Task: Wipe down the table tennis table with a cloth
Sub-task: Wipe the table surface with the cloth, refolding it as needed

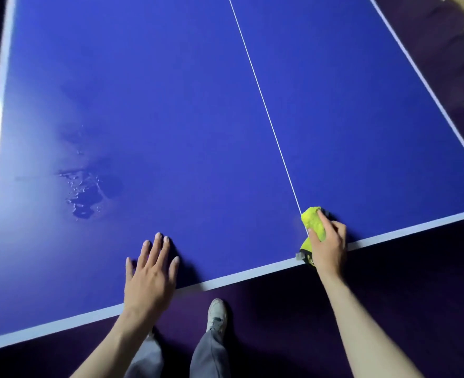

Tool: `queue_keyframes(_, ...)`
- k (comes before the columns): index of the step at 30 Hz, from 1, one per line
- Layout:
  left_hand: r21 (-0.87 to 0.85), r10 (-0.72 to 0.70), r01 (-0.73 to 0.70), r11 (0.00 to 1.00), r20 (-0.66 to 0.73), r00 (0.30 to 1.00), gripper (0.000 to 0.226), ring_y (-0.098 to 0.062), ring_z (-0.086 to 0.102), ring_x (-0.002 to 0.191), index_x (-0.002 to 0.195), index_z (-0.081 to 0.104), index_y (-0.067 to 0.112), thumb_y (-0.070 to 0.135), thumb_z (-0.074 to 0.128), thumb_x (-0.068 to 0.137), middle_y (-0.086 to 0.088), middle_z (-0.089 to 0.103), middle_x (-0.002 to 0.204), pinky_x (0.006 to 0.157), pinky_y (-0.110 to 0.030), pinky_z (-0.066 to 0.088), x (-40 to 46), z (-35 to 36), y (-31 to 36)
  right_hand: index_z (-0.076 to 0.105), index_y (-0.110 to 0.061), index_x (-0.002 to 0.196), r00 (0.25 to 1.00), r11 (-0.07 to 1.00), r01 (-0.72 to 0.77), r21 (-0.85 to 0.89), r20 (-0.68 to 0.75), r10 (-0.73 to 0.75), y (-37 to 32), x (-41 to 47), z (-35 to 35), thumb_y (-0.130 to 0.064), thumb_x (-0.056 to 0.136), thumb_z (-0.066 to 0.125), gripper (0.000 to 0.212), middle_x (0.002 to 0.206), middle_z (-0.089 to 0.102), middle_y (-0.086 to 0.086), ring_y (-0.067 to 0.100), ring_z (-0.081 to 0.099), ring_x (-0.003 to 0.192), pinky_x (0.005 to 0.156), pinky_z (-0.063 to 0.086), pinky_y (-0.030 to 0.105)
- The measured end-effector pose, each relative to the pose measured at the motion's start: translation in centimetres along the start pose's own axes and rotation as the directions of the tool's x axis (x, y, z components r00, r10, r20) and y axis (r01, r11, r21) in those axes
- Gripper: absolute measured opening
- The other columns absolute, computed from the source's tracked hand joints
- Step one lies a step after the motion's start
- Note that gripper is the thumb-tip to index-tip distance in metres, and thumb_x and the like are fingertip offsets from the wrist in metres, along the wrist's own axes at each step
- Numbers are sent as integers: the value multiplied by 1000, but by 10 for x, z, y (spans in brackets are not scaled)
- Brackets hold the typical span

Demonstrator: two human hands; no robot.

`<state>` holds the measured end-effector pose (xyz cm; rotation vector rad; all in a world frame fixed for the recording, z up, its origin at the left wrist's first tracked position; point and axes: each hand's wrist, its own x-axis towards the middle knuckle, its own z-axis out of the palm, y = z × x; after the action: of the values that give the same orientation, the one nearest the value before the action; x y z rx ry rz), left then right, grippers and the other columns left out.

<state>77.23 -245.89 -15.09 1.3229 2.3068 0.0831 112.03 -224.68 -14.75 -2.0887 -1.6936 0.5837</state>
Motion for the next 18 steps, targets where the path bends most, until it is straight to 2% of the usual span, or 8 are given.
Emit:
queue_keyframes(4,24,-20,21,999,-22,1000,67,-21,18,156,161,24,28,52,16,99,9,17,169,118,-60,22,-2,13,0,67,-32,137,980,976,137,-168,-118,-158,28,18,19,-16,84,81,57,123,52,7,39,54,108,95,48,50)
queue_keyframes(9,-19,-31,31,999,-22,999,69,-25,17,156,162,23,25,50,19,98,6,17,170,121,-58,20,0,16,7,65,-31,136,969,968,121,-218,-186,-163,27,7,35,-43,92,75,48,125,52,8,36,49,102,91,45,49)
queue_keyframes(15,-142,59,-53,988,37,998,71,-22,14,157,162,21,26,57,13,98,9,14,169,123,-50,18,1,7,-4,64,-30,132,973,957,109,-269,-168,-158,-9,-46,68,-38,96,70,37,128,53,9,38,50,102,87,44,51)
queue_keyframes(16,-176,89,-81,981,39,995,69,-19,16,156,162,21,26,56,16,100,9,18,169,124,-47,17,2,2,-10,64,-29,131,972,954,114,-278,-168,-165,-19,-60,76,-36,96,71,37,128,54,9,38,50,101,87,44,51)
queue_keyframes(18,-253,122,-119,960,-7,993,58,-17,32,150,159,30,24,44,33,106,5,37,162,123,-39,23,1,-13,-27,65,-28,130,969,953,125,-277,-172,-177,-42,-85,94,-35,96,71,36,127,55,9,38,51,101,87,43,50)
